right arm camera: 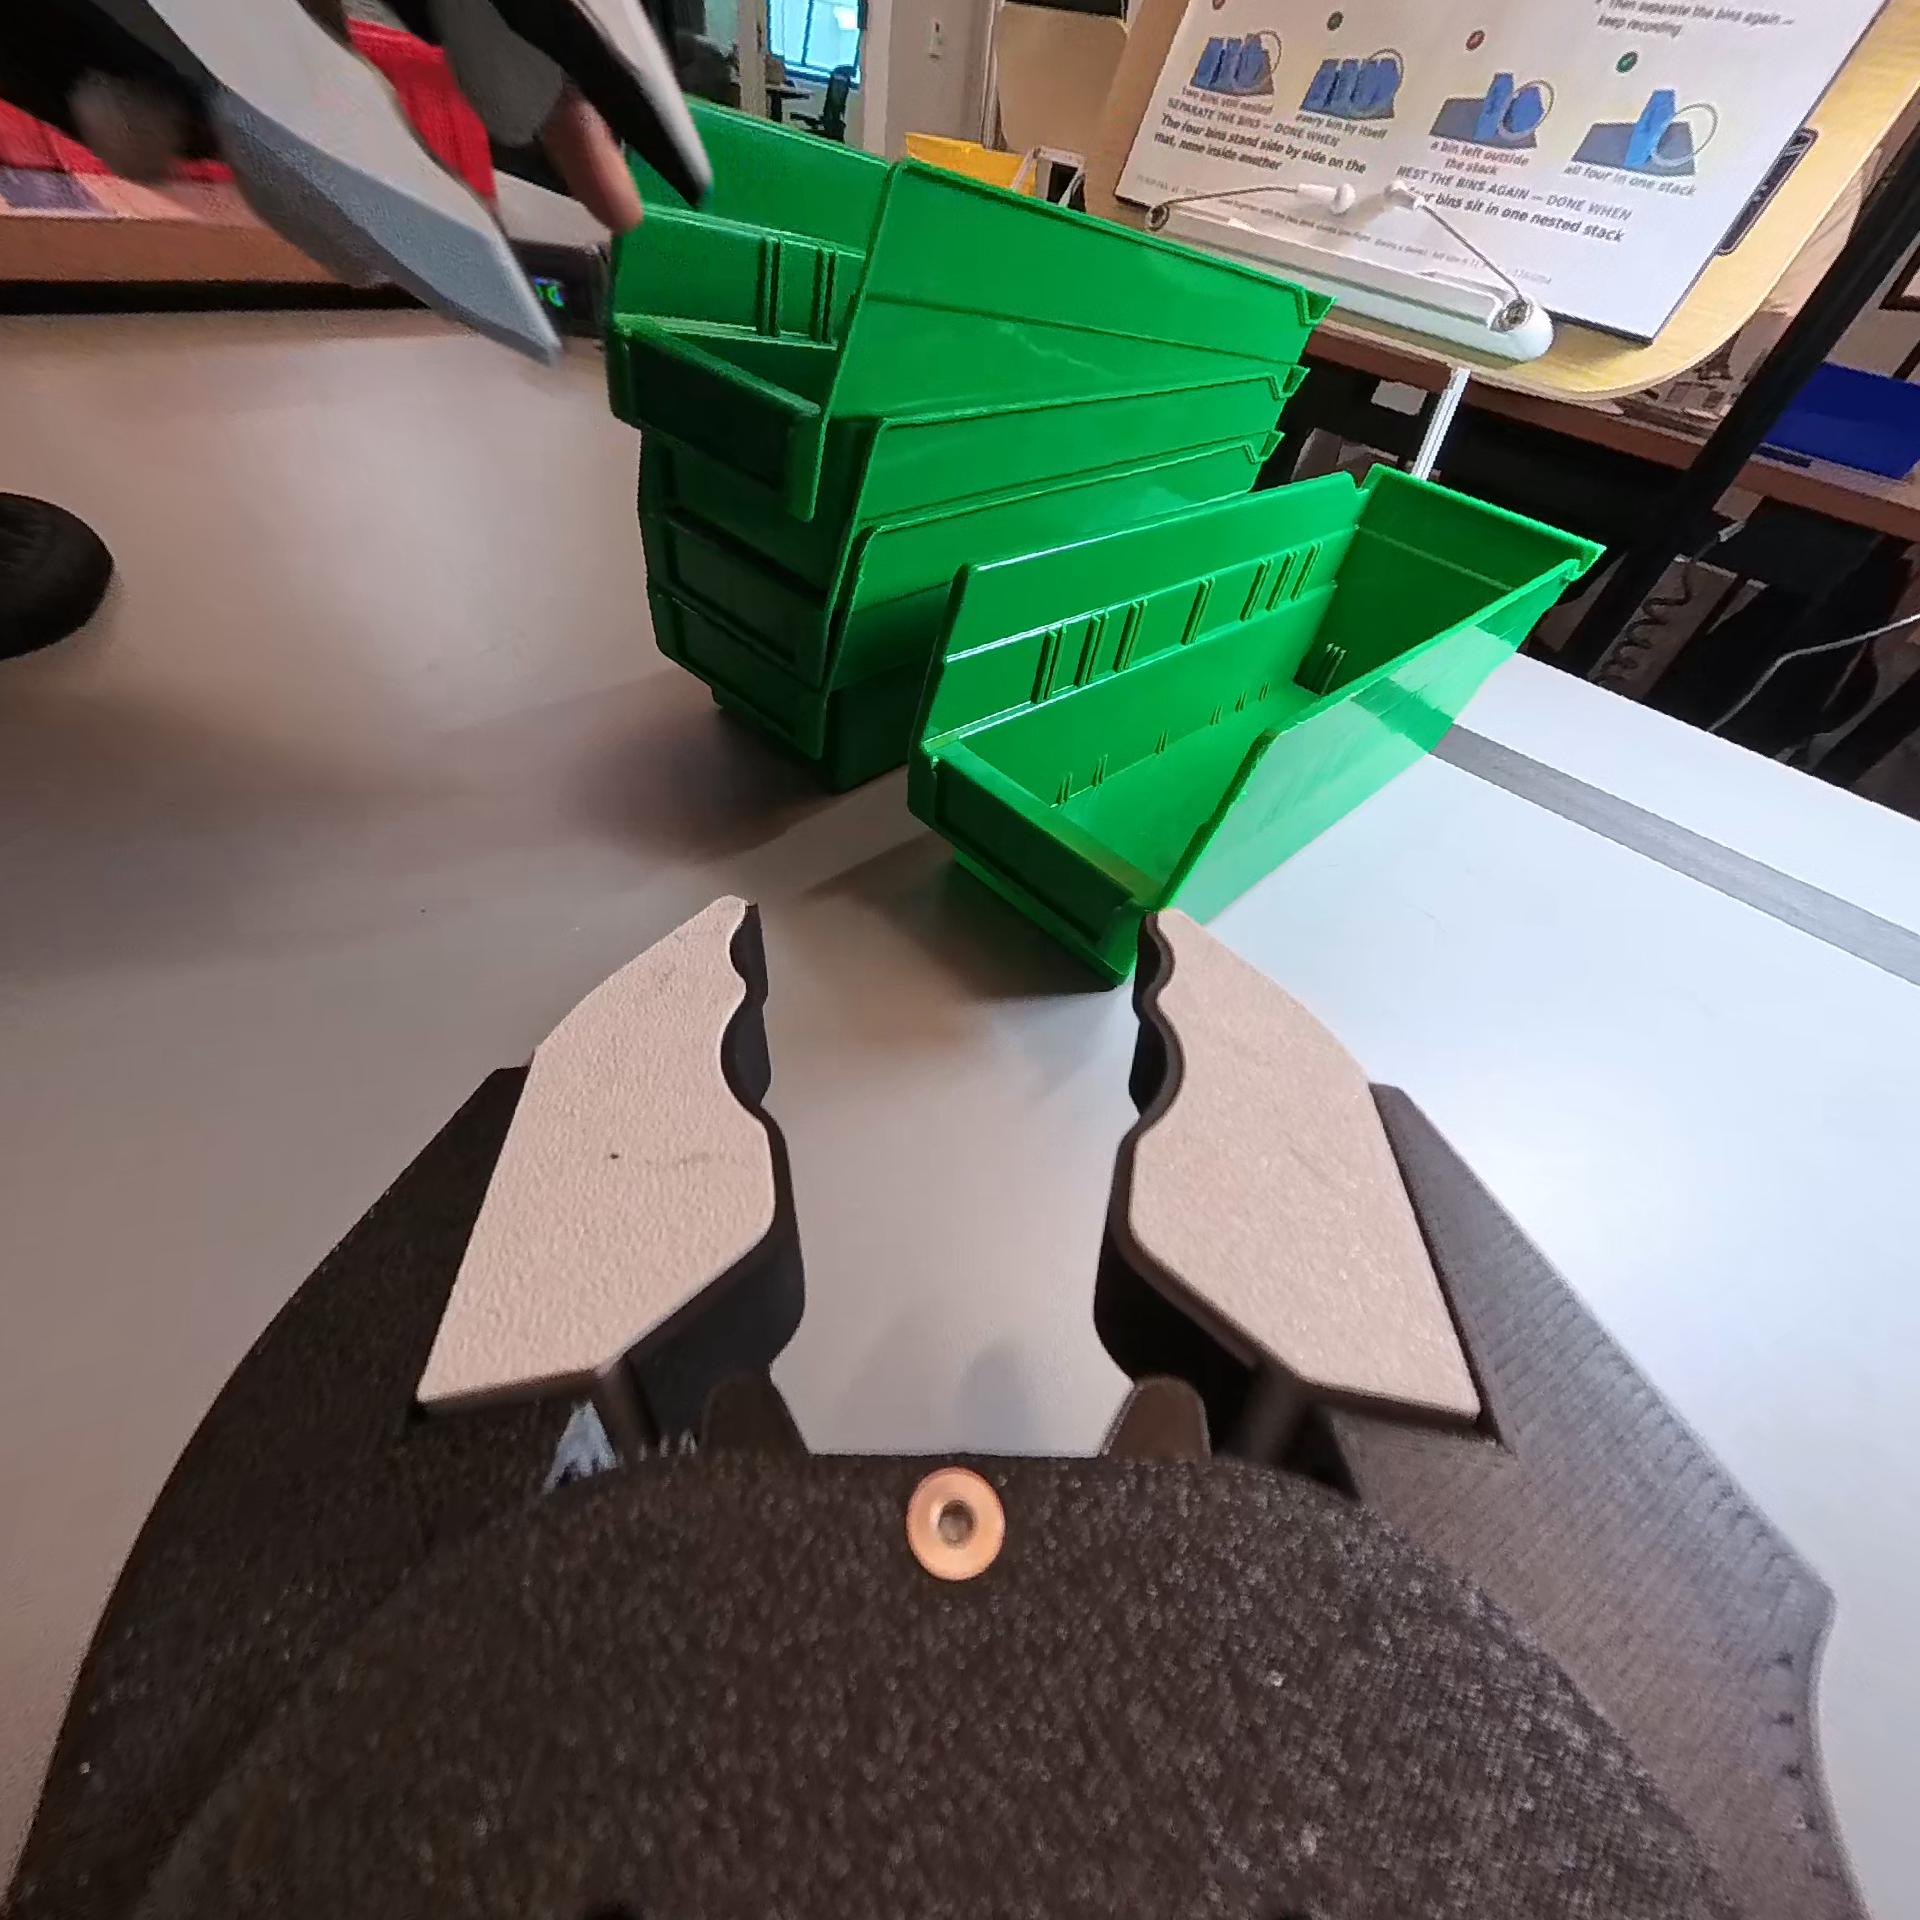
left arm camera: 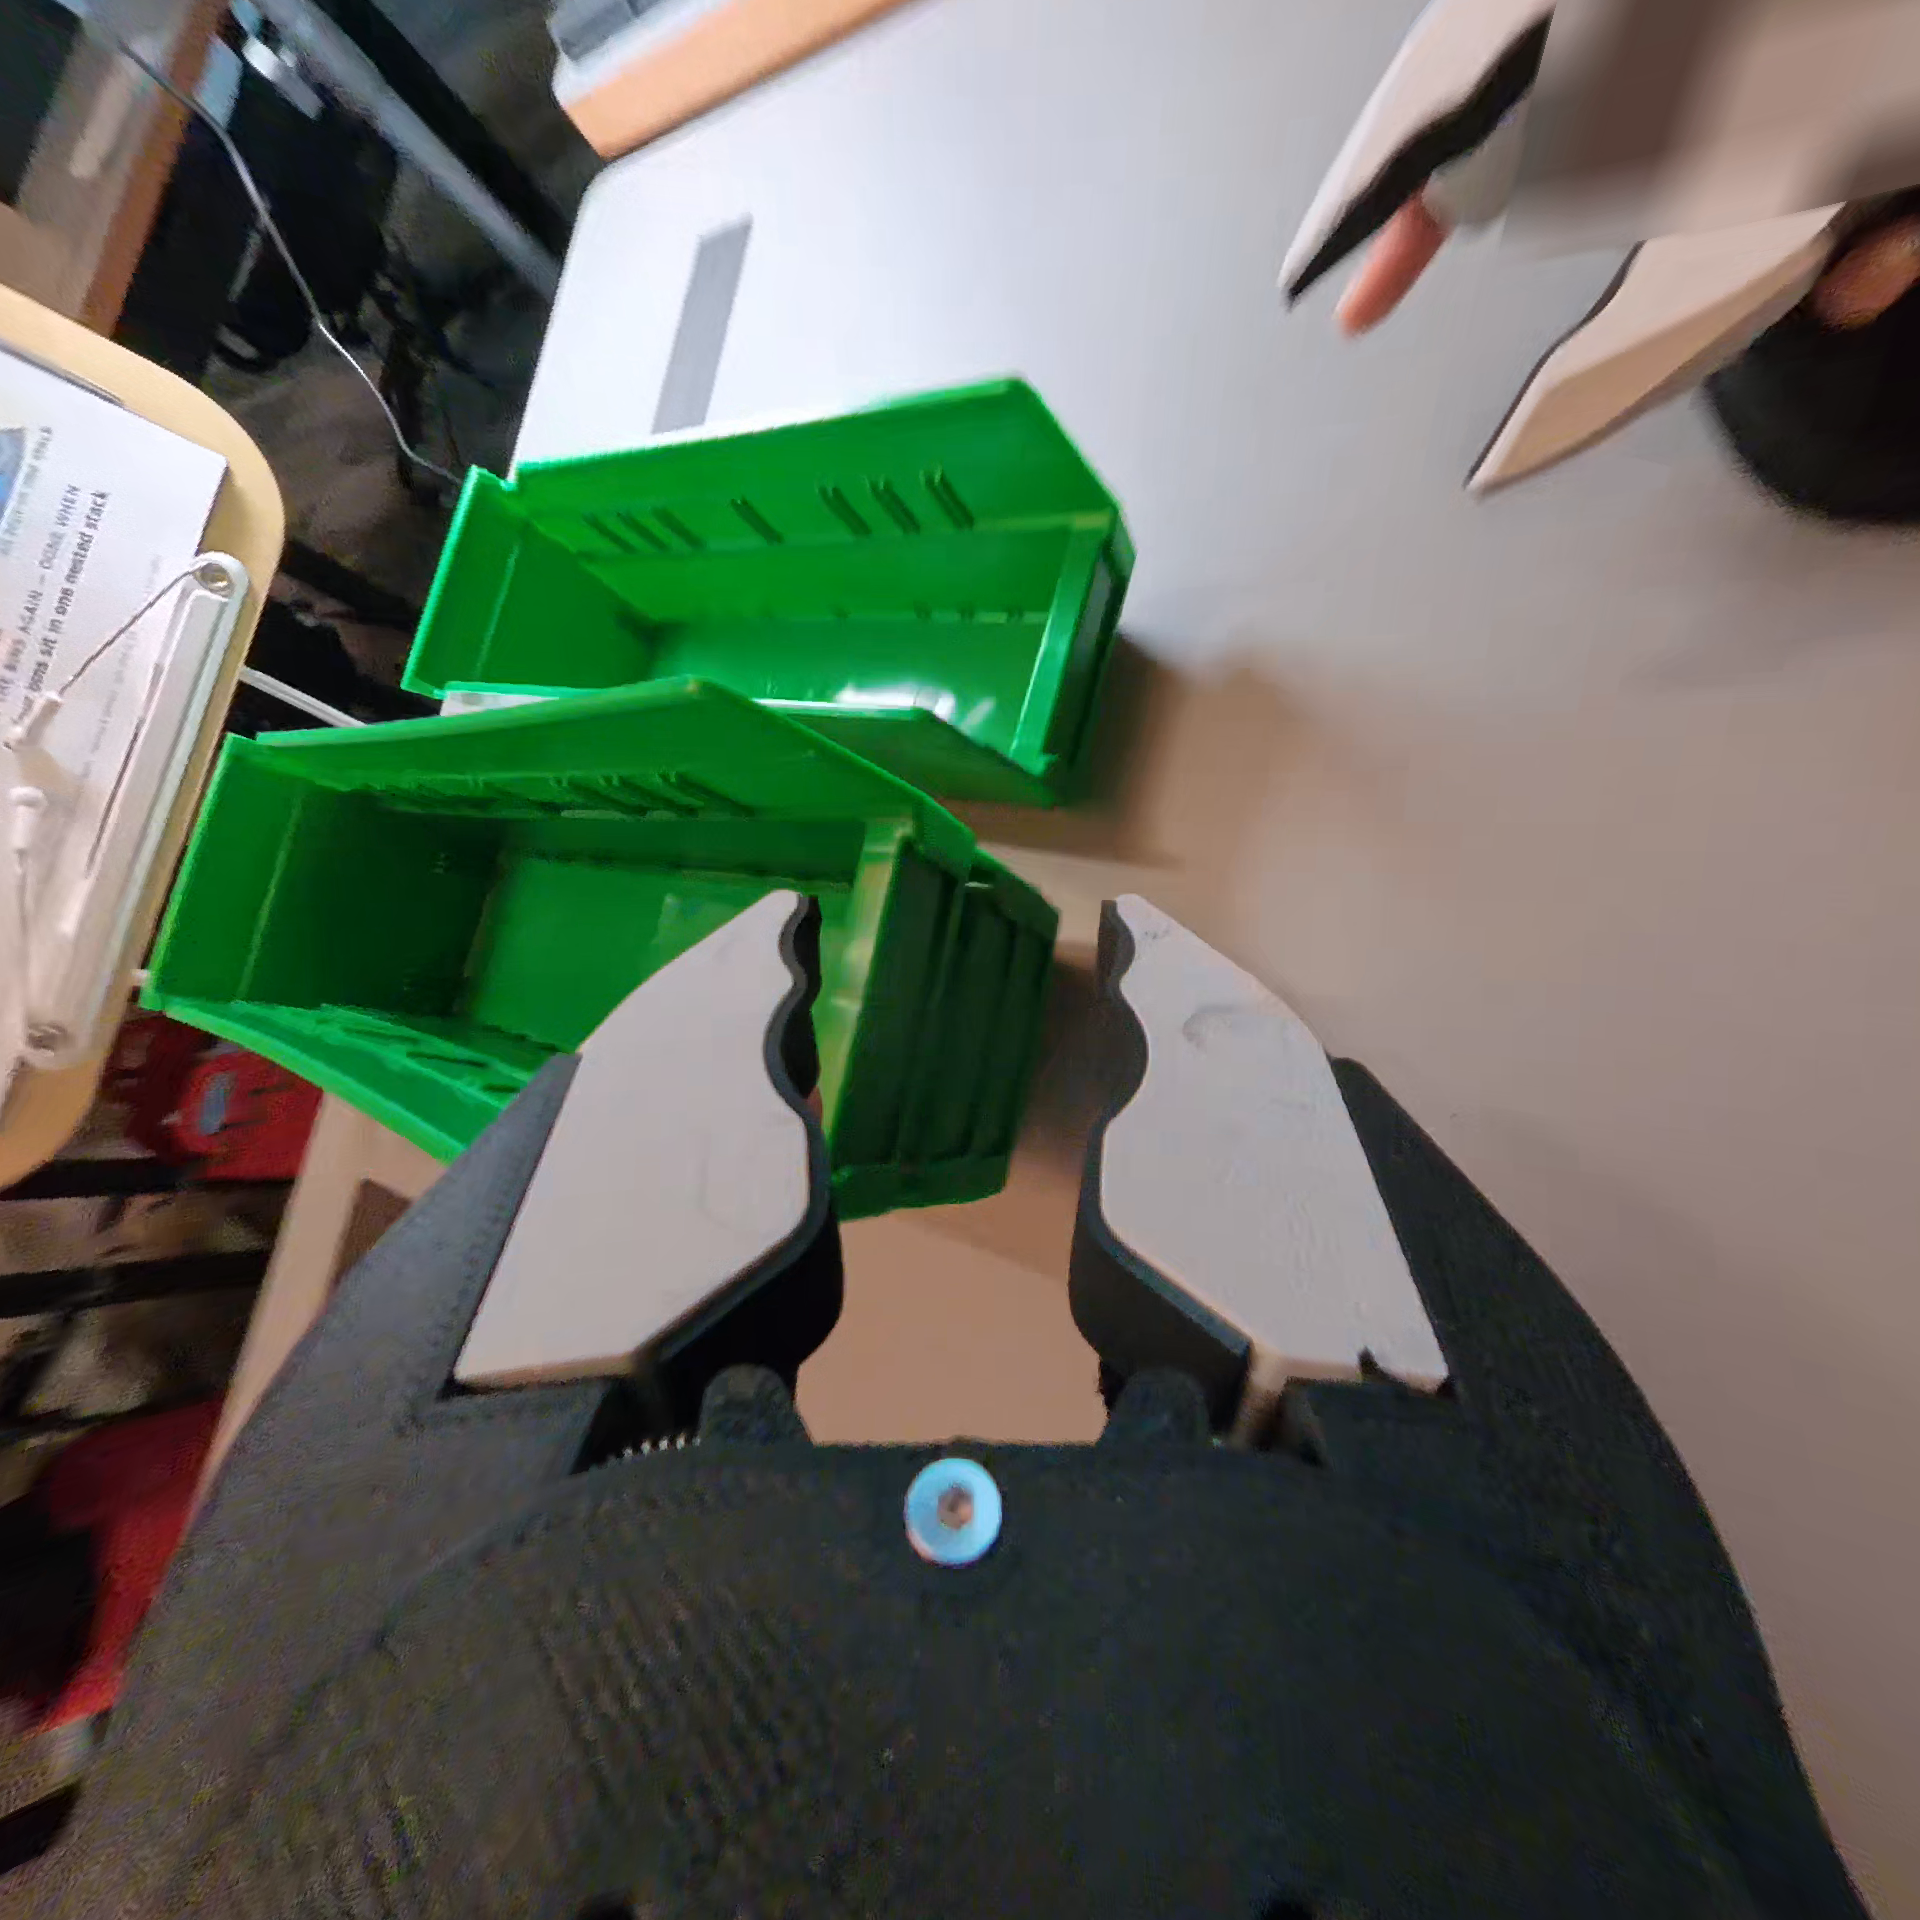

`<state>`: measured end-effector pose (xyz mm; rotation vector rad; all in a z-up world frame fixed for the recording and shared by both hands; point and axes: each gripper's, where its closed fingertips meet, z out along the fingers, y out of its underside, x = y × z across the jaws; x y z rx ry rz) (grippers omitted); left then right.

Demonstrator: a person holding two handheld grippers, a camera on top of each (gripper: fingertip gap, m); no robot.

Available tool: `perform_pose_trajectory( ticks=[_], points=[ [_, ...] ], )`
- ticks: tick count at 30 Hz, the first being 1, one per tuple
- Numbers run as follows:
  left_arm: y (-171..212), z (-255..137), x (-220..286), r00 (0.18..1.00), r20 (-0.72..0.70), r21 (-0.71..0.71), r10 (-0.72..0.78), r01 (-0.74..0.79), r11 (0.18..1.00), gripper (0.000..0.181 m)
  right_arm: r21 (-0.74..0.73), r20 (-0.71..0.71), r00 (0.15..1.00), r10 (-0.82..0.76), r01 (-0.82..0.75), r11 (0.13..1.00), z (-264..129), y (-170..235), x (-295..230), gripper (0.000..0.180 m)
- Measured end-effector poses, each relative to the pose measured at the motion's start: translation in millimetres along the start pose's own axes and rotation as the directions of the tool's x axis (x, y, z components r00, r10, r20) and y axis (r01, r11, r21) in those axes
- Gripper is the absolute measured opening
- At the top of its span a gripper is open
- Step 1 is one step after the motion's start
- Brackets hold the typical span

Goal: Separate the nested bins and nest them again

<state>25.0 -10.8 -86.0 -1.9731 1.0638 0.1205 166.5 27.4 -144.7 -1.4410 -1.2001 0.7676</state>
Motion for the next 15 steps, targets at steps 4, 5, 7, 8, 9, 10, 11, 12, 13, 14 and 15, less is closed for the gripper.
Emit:
perform_pose_trajectory(
  ticks=[4,5,7,8,9,10,11,12,13,14,15],
  points=[
    [10,-30,14,0.976,-0.063,0.192,-0.209,0.218,0.957,0.052,-0.004,0.018,1.000,-0.009,0.009,1.000,1,-3,-2,0.066],
    [17,-36,16,0.964,-0.069,0.230,-0.257,0.267,0.936,0.052,-0.008,0.027,1.000,-0.016,0.016,1.000,3,-4,-3,0.065],
    [40,-43,18,0.943,-0.050,0.267,-0.330,0.331,0.905,0.051,-0.031,0.035,0.998,-0.044,0.045,0.998,7,-5,-4,0.064],
    [53,-45,18,0.934,-0.032,0.278,-0.357,0.351,0.894,0.050,-0.043,0.045,0.997,-0.059,0.061,0.997,11,-6,-5,0.064],
    [66,-45,19,0.923,-0.014,0.282,-0.384,0.372,0.884,0.050,-0.057,0.059,0.996,-0.073,0.076,0.995,14,-7,-8,0.064],
    [80,-45,19,0.913,0.011,0.279,-0.408,0.389,0.878,0.051,-0.074,0.073,0.993,-0.092,0.097,0.993,19,-9,-11,0.064],
    [94,-45,17,0.903,0.045,0.281,-0.428,0.399,0.873,0.051,-0.093,0.084,0.989,-0.120,0.128,0.987,24,-11,-14,0.063],
    [104,-46,16,0.891,0.074,0.291,-0.448,0.411,0.864,0.051,-0.116,0.091,0.984,-0.155,0.165,0.979,30,-12,-16,0.063],
    [113,-47,15,0.875,0.095,0.308,-0.475,0.428,0.850,0.052,-0.141,0.098,0.976,-0.195,0.207,0.968,36,-13,-17,0.063],
    [120,-48,13,0.857,0.111,0.327,-0.504,0.447,0.833,0.052,-0.169,0.108,0.966,-0.235,0.251,0.953,43,-14,-18,0.063],
    [126,-50,10,0.838,0.130,0.352,-0.530,0.460,0.815,0.052,-0.203,0.119,0.954,-0.276,0.296,0.934,51,-14,-19,0.063]
  ],
)
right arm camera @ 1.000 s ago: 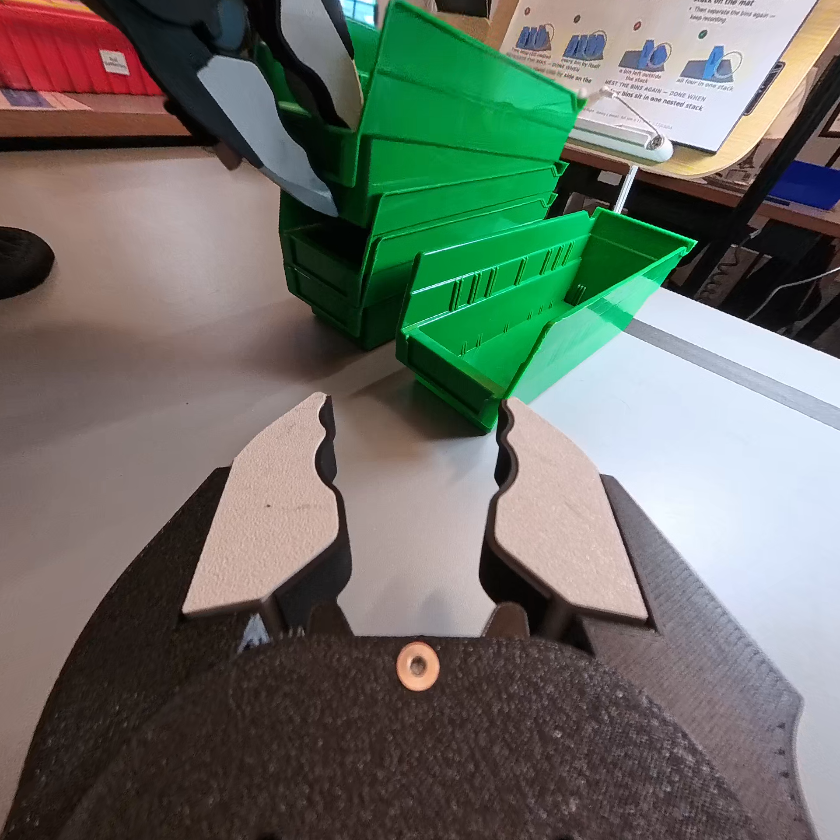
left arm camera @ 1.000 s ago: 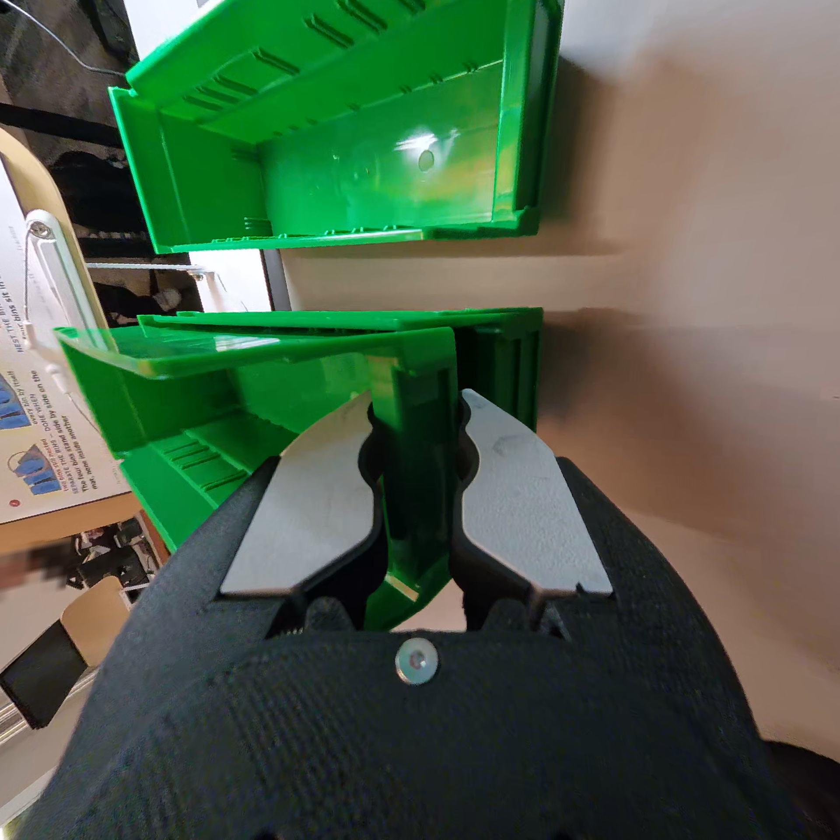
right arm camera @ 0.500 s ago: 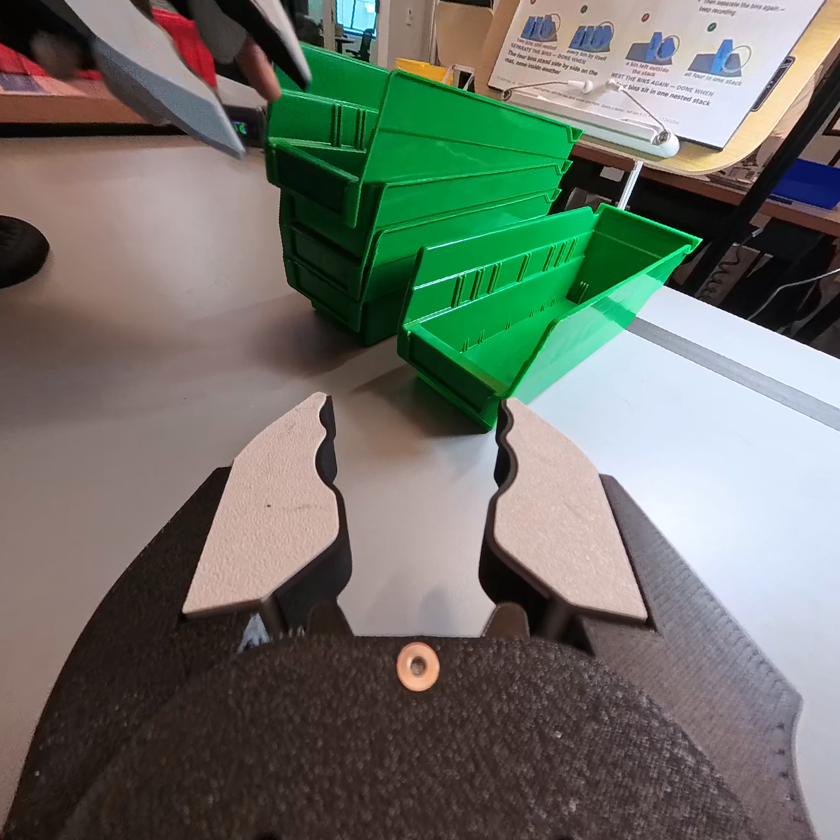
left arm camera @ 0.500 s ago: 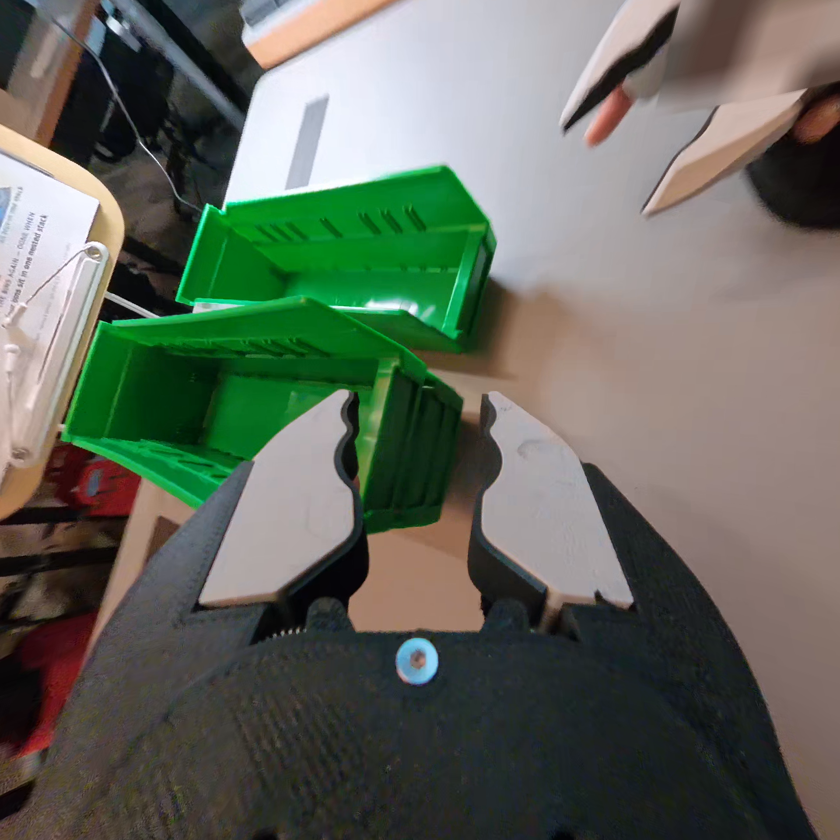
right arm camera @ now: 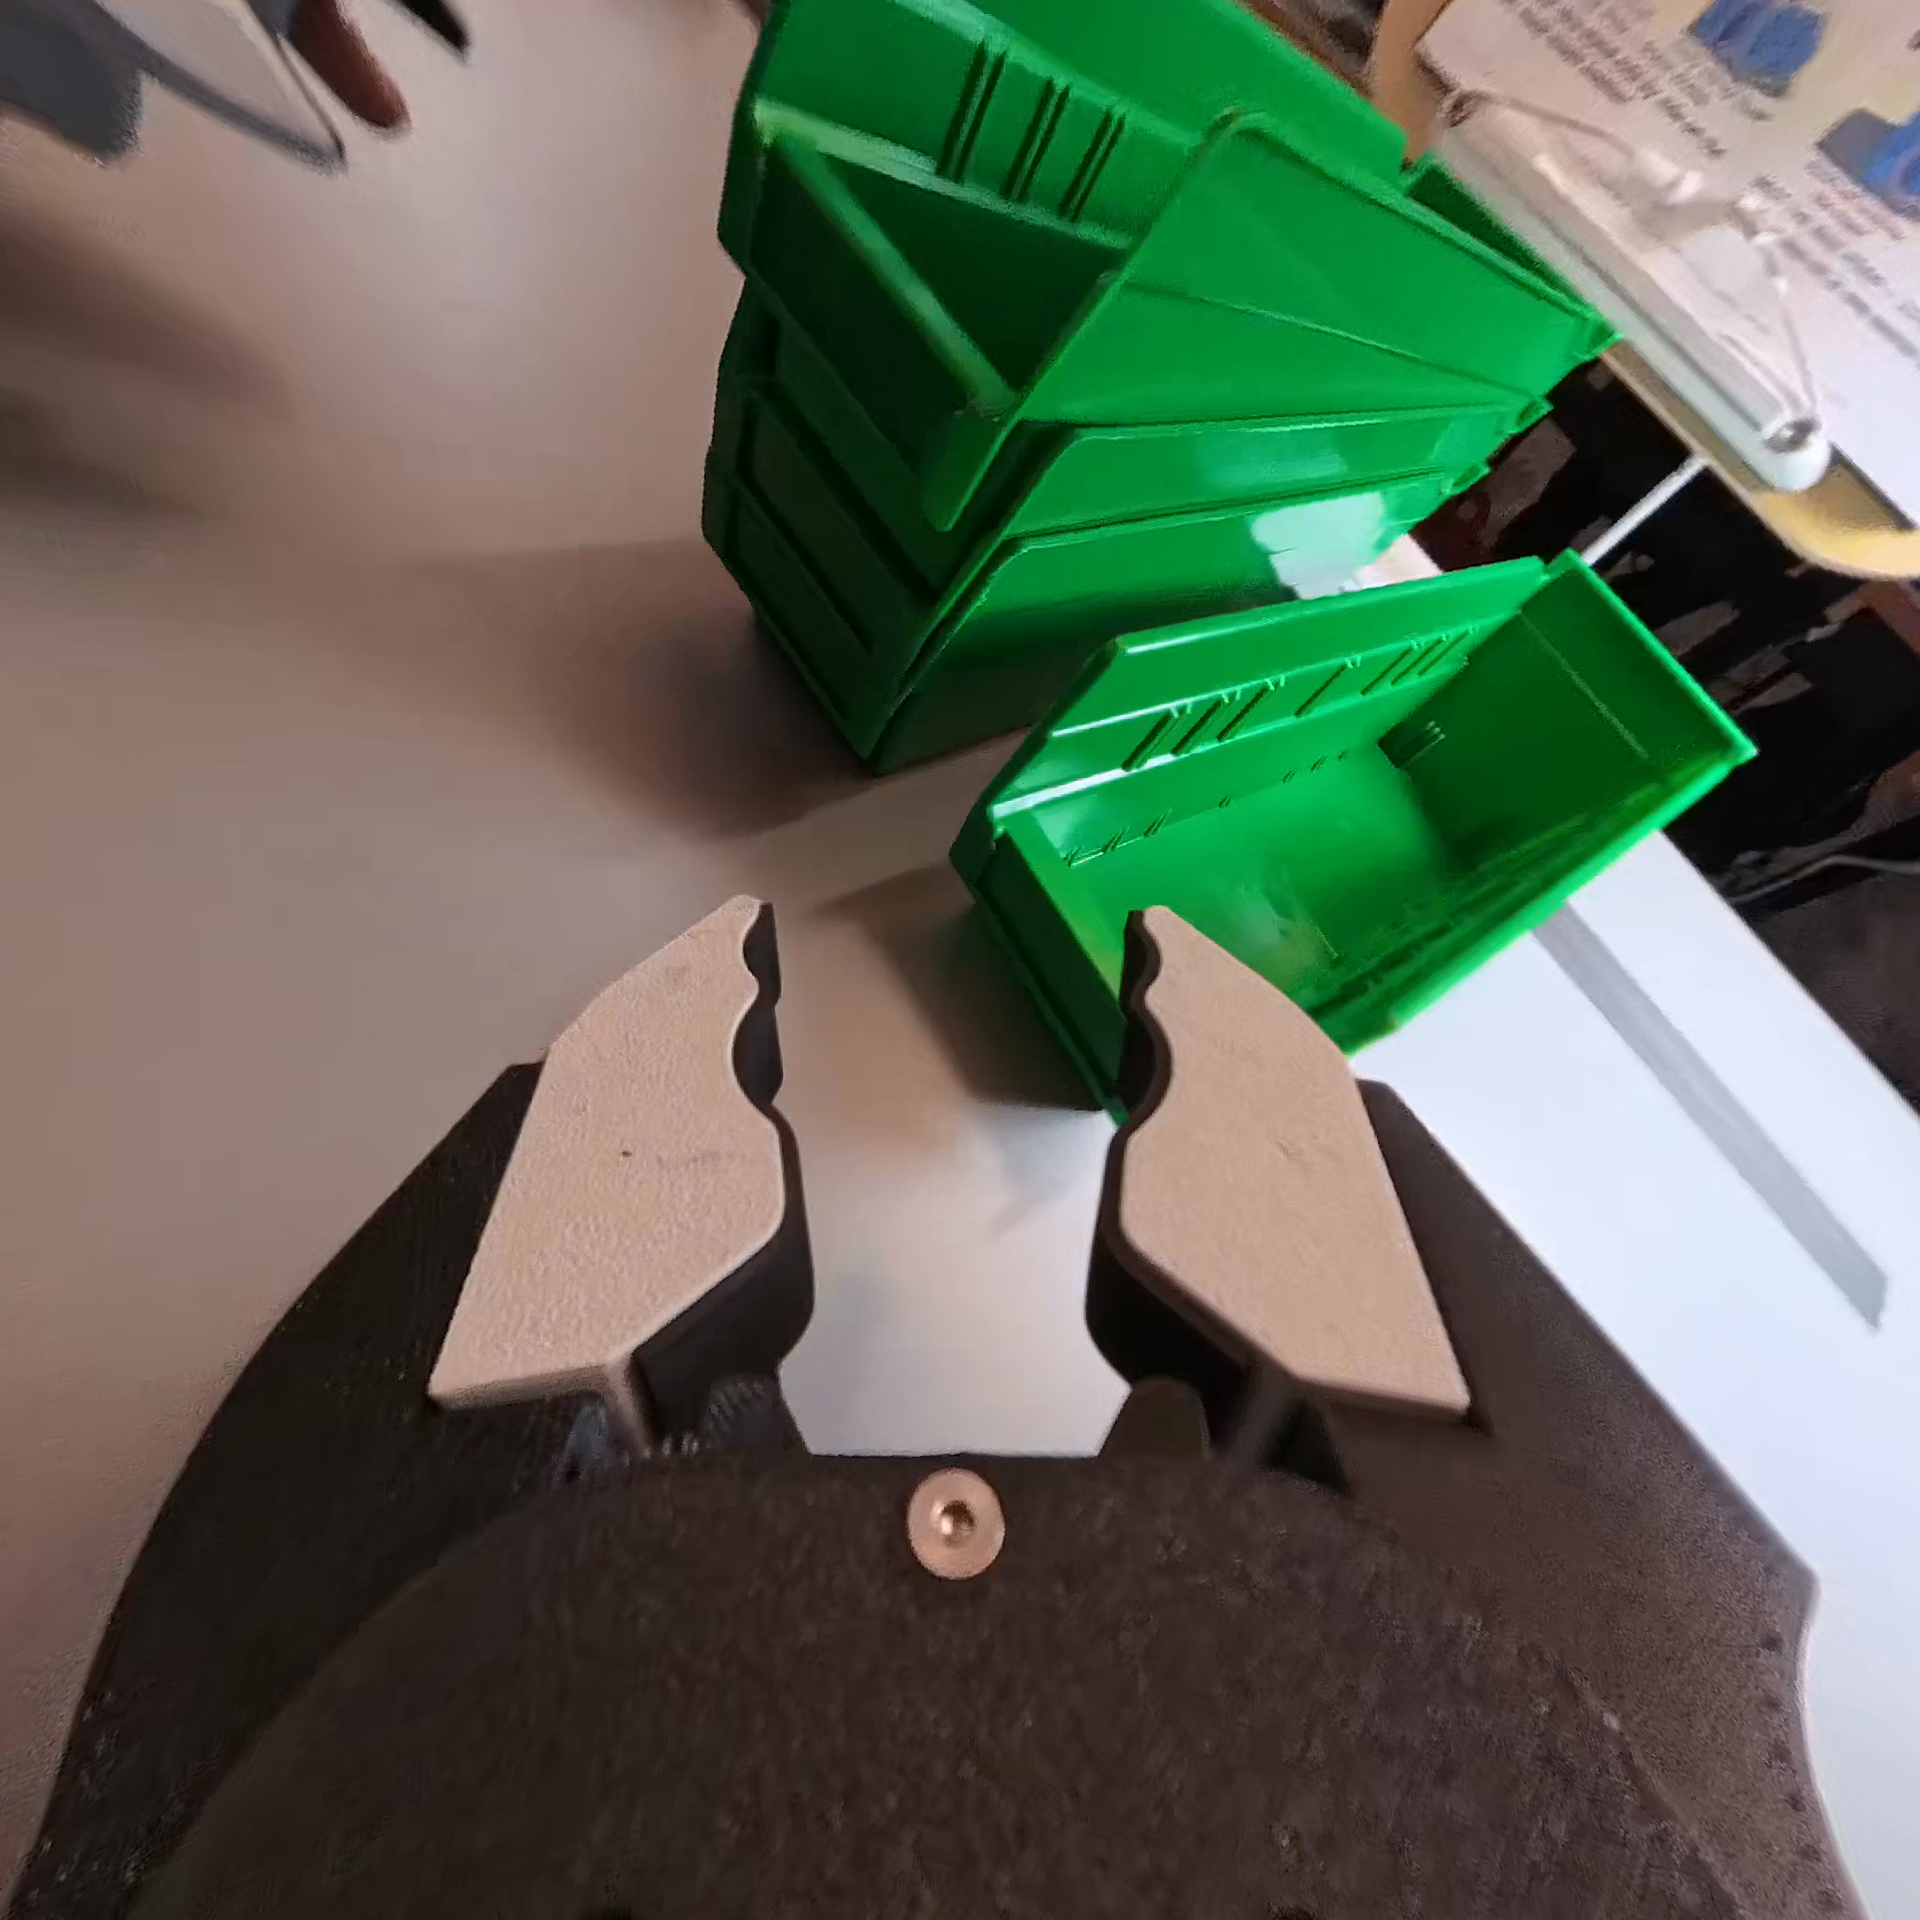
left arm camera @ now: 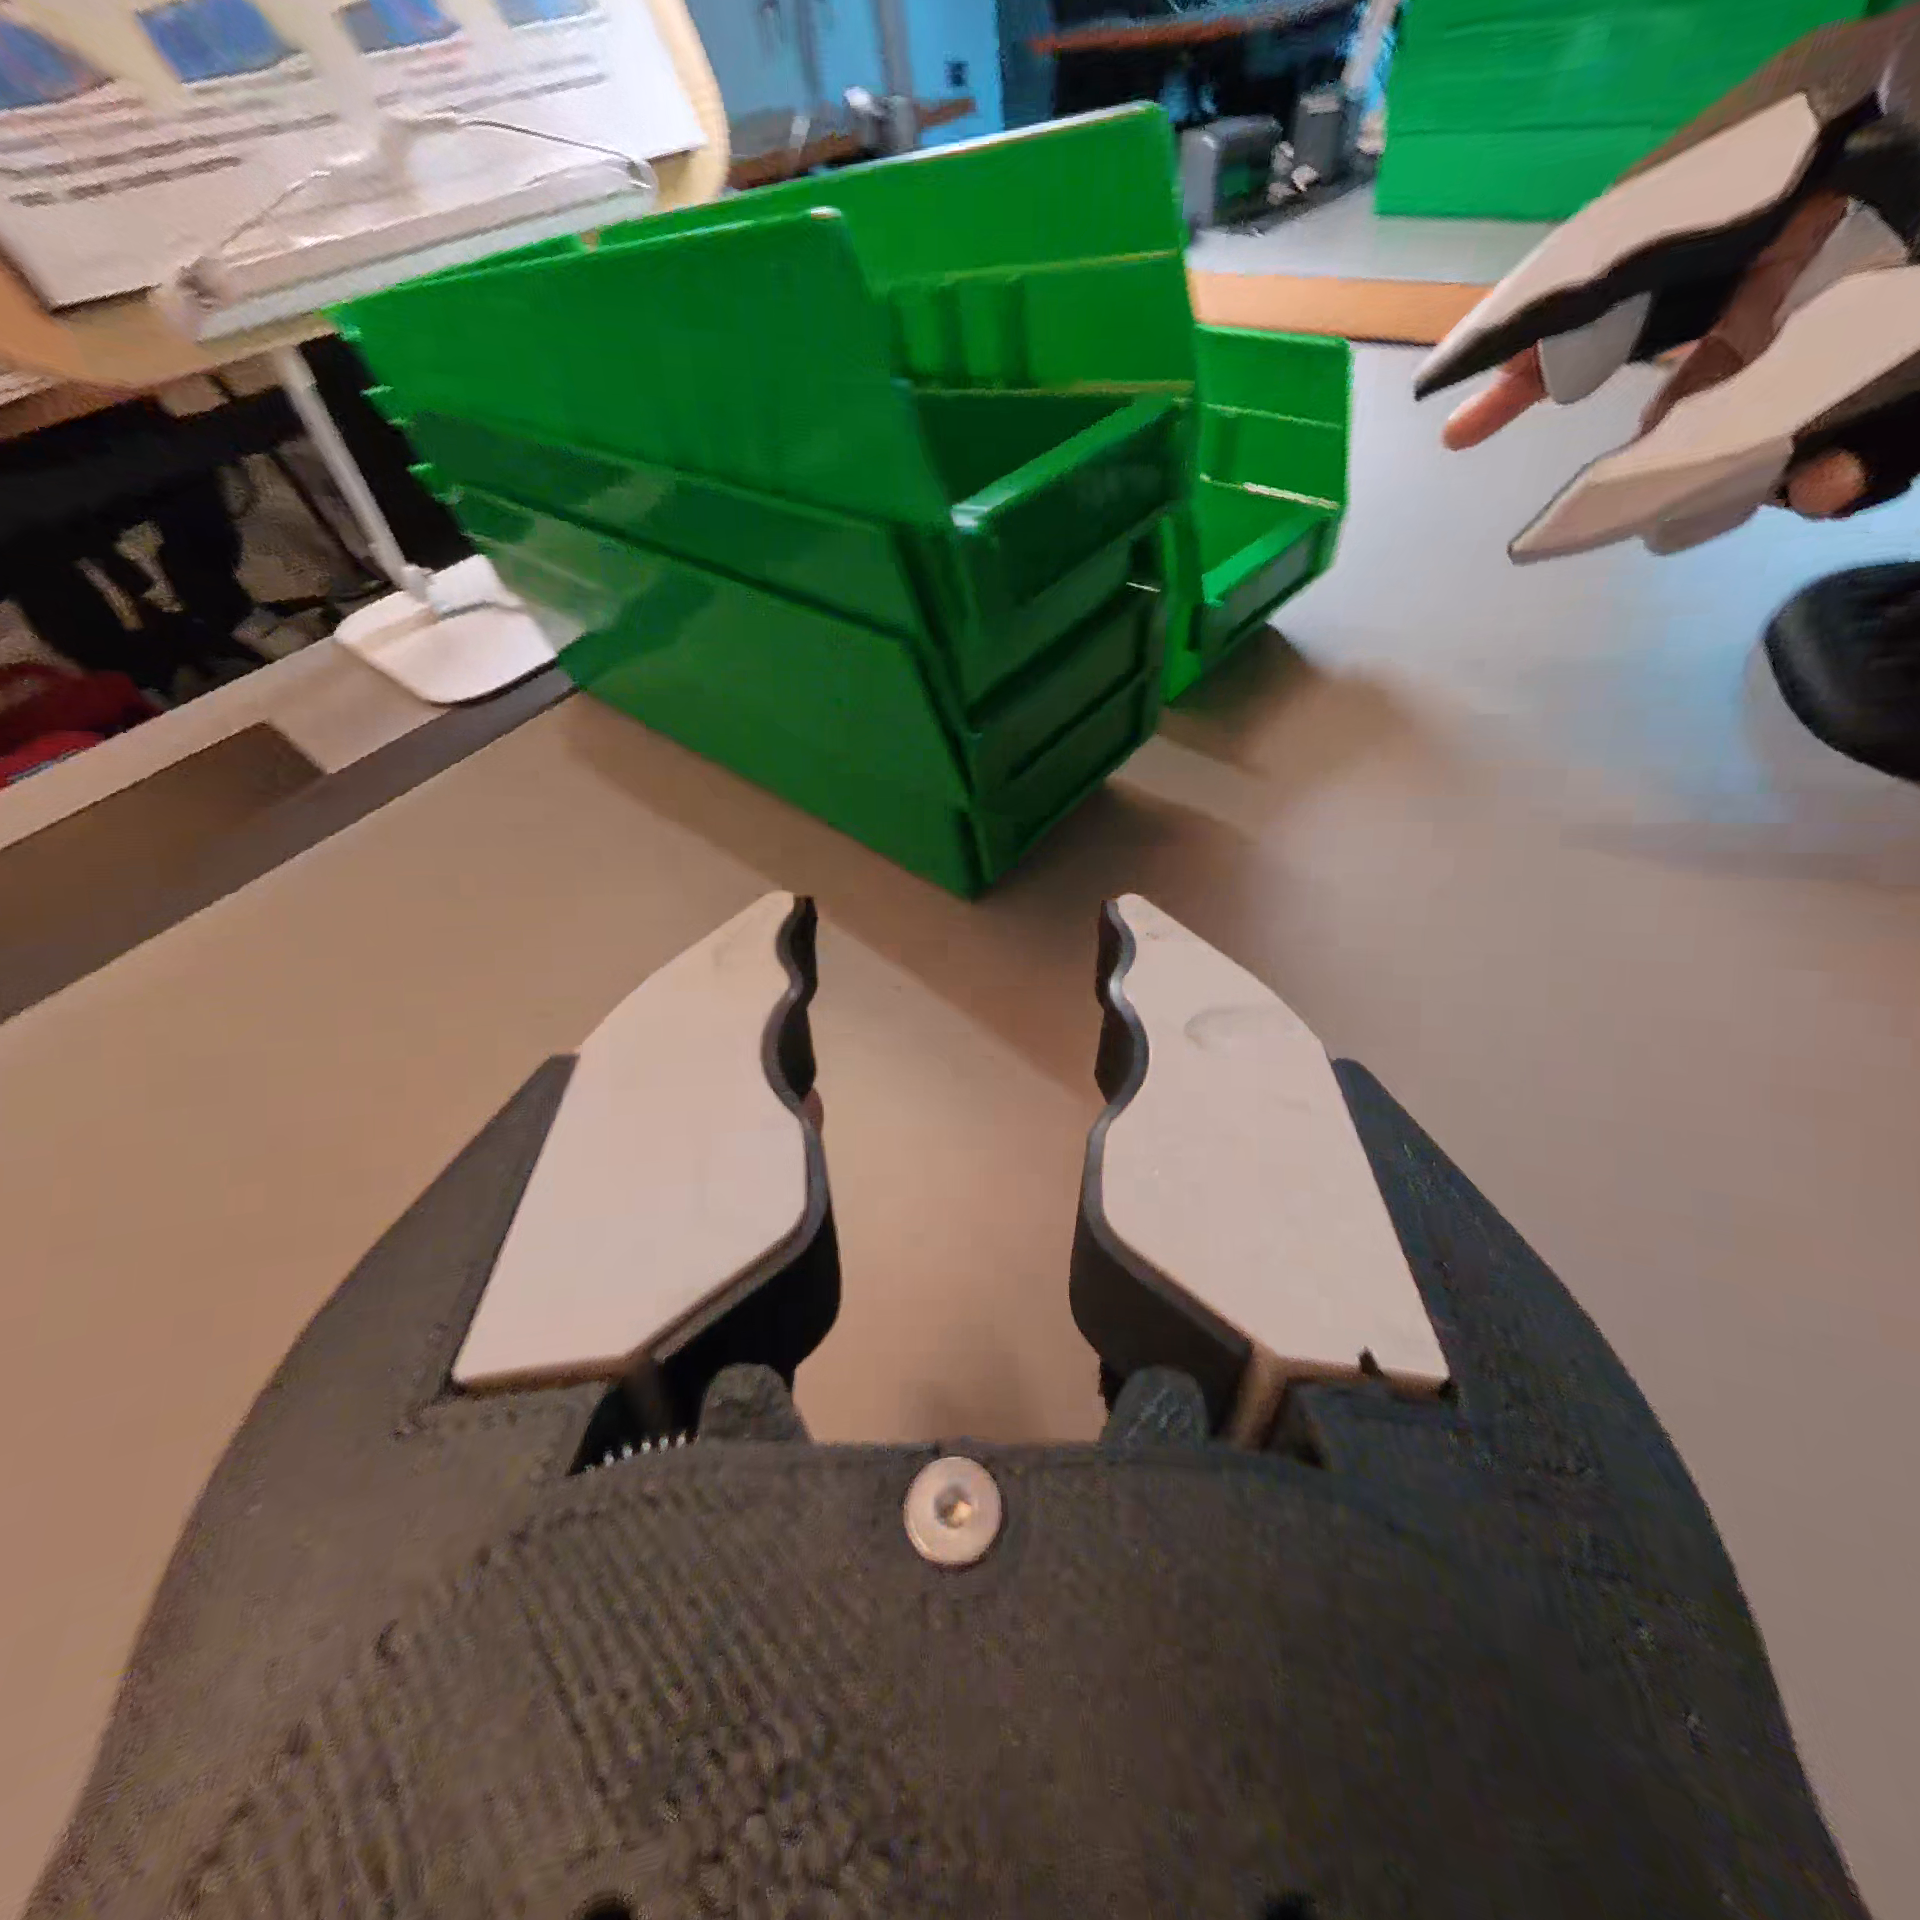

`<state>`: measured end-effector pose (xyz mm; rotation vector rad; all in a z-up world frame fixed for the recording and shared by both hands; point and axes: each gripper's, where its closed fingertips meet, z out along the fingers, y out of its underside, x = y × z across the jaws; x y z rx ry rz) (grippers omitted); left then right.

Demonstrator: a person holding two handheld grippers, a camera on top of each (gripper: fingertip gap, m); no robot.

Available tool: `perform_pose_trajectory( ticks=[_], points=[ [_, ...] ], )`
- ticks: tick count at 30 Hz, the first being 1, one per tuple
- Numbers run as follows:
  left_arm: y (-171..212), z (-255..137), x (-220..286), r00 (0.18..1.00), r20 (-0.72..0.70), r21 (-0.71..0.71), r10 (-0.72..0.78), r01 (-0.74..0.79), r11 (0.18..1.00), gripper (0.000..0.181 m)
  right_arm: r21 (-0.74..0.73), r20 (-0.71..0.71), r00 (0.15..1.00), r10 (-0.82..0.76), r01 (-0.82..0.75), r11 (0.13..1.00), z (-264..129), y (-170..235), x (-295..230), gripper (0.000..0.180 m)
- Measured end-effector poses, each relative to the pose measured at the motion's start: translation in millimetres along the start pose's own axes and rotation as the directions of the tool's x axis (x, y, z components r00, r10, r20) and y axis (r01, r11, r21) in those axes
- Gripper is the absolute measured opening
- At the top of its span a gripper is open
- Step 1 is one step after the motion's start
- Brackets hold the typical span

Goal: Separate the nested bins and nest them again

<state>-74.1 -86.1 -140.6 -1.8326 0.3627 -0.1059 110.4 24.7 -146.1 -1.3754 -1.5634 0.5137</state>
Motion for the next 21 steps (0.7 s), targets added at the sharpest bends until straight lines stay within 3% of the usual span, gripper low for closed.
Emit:
perform_pose_trajectory(
  ticks=[3,7,12,13,18,21],
  points=[
    [2,-7,-13,0.997,0.061,0.065,-0.044,0.040,0.997,0.053,-0.166,0.011,0.985,-0.172,0.171,0.971,24,7,6,0.064],
    [-13,-21,-20,0.995,0.090,0.137,-0.051,0.039,0.990,0.054,-0.374,0.078,0.917,-0.391,0.390,0.841,49,28,18,0.063],
    [-20,-33,-21,0.994,0.071,0.186,-0.084,0.070,0.980,0.053,-0.544,0.185,0.857,-0.480,0.497,0.676,71,62,31,0.059],
    [-22,-34,-22,0.994,0.075,0.194,-0.085,0.069,0.979,0.053,-0.561,0.190,0.849,-0.493,0.506,0.655,73,66,35,0.051],
    [-21,-34,-24,0.993,0.076,0.193,-0.089,0.073,0.979,0.052,-0.563,0.214,0.868,-0.449,0.485,0.670,82,72,39,0.030],
    [-17,-32,-22,0.994,0.075,0.175,-0.082,0.068,0.982,0.052,-0.544,0.196,0.856,-0.477,0.500,0.674,80,72,40,0.029]
  ],
)
